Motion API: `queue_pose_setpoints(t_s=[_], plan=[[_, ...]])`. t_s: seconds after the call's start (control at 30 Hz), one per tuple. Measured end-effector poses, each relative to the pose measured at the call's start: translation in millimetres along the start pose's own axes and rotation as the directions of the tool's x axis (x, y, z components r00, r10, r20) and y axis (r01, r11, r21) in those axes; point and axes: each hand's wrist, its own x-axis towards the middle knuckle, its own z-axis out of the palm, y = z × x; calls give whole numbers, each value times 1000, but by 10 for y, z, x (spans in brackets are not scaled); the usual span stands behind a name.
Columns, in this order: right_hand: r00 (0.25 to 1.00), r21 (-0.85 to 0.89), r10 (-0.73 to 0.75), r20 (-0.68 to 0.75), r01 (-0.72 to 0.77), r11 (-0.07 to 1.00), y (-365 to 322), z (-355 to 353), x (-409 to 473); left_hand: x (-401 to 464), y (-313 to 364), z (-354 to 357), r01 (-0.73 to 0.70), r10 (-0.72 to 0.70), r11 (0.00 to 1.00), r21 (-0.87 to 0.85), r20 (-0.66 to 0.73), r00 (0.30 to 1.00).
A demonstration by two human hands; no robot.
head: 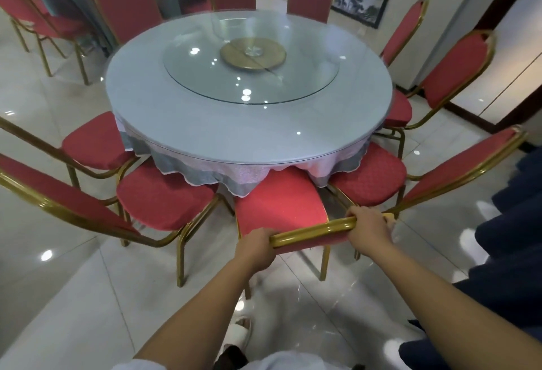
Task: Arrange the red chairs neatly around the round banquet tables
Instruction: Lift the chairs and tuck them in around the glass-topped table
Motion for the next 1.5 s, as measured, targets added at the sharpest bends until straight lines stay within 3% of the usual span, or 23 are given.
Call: queue_pose_setpoints(t_s=[0.17,0.33,0.43,0.6,0.73,0.93,1.2,1.37,1.5], plan=[[1000,2,-15,27,15,1000,-38,-31,-23,-28,12,-47,25,-25,1000,-10,-2,1000],[968,121,-214,131,198,973,271,-133,-102,-33,-5,-89,43,-35,995,-89,93,995],[954,189,-276,118,251,949,603,-211,-277,-143,152,-208,6,2,998,-57,144,990],[971,300,-226,77,193,934,1347,-309,-563,-332,838,-182,-166,169,985,51,-45,985],[989,470,-144,43,107,876,1954,-433,-690,-499,1525,90,-349,329,931,-109,-169,929],[996,584,-62,-70,92,807,2516,-696,-660,-393,2193,472,-419,410,894,-157,-88,908],[992,616,-19,-129,95,782,3024,-1031,31,448,3072,896,-435,446,888,-149,54,893],[988,621,12,-151,86,779,3315,-1275,898,1481,3706,1204,-329,358,920,-214,116,926],[998,555,-18,-66,51,830,3452,-1599,1749,2278,4234,1364,-246,275,952,-182,158,948]])
